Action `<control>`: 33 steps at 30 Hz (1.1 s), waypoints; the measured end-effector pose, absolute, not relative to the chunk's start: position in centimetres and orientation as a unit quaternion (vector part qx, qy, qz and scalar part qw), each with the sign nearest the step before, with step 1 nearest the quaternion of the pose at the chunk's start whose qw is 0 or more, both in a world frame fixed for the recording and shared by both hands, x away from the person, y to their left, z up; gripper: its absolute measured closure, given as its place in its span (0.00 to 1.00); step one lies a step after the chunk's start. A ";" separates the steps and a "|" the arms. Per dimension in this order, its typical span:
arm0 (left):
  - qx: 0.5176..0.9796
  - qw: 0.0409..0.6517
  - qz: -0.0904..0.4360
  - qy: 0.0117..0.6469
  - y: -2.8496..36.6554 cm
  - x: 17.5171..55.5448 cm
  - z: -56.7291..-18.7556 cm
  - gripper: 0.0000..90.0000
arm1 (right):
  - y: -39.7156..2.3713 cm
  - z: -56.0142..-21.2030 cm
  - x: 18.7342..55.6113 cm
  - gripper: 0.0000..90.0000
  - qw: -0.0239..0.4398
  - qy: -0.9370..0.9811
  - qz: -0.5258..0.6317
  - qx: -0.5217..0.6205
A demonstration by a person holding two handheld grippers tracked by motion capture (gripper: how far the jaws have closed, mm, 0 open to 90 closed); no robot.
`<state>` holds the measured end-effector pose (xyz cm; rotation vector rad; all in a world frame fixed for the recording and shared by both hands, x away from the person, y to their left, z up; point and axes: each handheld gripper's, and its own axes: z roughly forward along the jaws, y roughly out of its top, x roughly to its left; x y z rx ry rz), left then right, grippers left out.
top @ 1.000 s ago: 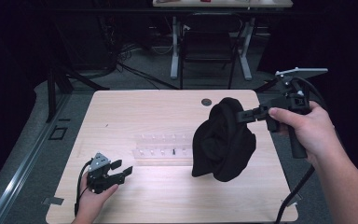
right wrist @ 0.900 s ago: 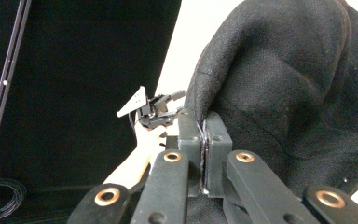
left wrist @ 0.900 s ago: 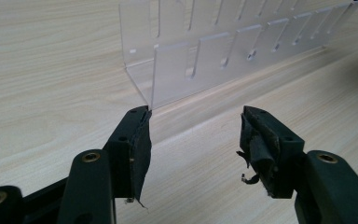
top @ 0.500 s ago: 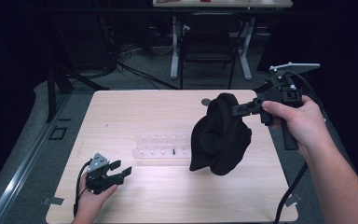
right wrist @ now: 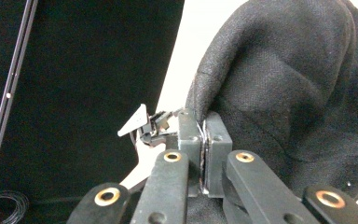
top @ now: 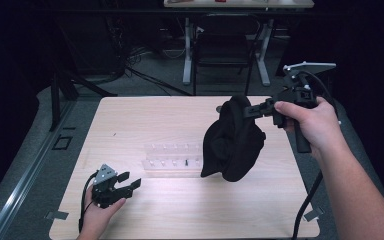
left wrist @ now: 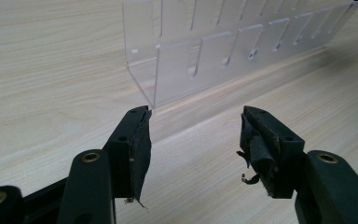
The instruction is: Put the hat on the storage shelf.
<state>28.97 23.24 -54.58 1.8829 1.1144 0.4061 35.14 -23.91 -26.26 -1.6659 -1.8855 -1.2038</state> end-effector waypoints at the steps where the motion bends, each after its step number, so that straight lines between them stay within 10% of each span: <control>1: 0.759 0.443 0.163 0.449 23.2 29.0 -54.6 0.48 | -23.9 -26.3 35.2 0.98 0.174 -0.666 -0.426 -0.587; 33: 0.762 0.439 0.164 0.448 23.2 29.0 -54.6 0.48 | -20.2 -26.4 38.3 0.98 0.176 -0.668 -0.423 -0.586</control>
